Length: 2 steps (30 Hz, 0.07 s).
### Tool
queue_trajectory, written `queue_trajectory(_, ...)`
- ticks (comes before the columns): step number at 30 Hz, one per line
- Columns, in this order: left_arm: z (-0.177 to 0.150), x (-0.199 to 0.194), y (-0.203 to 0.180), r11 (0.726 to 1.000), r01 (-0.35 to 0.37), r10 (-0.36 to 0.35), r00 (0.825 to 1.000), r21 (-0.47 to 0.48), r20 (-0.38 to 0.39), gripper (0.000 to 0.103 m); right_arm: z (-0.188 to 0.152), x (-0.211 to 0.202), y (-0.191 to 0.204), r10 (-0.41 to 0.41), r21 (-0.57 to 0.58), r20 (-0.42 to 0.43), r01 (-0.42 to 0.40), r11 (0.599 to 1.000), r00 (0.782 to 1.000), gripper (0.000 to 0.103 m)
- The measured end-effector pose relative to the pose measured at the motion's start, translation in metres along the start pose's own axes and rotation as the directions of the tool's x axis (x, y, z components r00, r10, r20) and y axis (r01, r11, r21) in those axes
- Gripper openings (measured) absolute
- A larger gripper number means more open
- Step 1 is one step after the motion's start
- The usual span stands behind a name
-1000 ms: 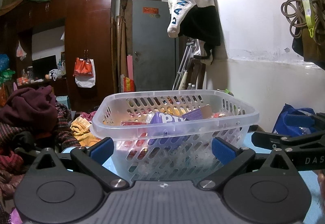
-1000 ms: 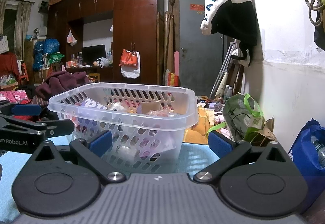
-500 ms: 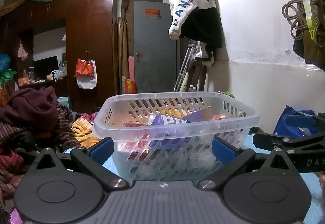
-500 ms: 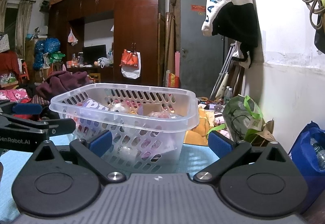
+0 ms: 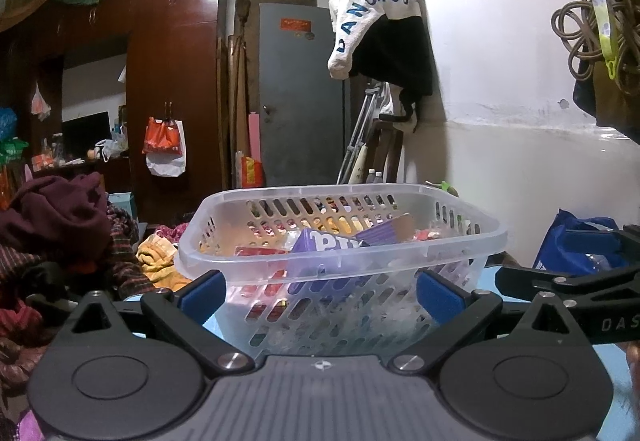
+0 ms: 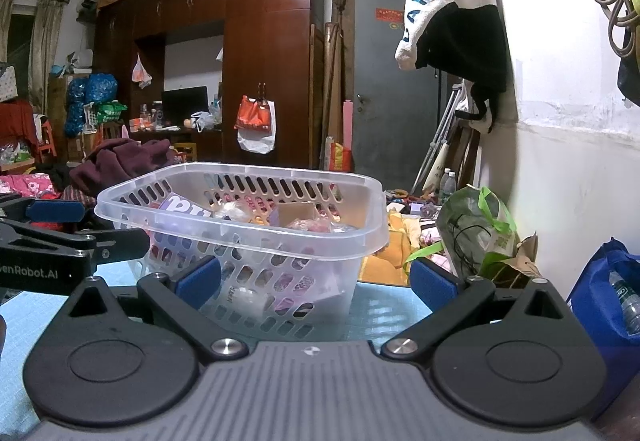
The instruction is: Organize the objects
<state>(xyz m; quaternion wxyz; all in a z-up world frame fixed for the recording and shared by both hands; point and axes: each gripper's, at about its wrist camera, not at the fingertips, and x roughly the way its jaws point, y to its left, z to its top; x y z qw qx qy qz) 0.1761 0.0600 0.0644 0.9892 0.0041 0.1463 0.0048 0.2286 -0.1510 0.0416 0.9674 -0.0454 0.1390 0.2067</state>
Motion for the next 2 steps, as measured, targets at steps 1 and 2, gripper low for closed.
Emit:
queue_trajectory(1,0.0005,-0.0002,-0.0007,1.0,-0.002,0.002,1.0,0.0,0.004,0.103,0.0001,0.0,0.0,0.0,0.0,0.0,0.0,1.0,1.0,0.103)
queue_trajectory(2,0.001,-0.0006,-0.0014,1.0,-0.008,0.008,1.0,0.001,0.008,0.103,0.0002,-0.0001,0.0,0.0,0.0,0.0,0.0,1.0,1.0,0.103)
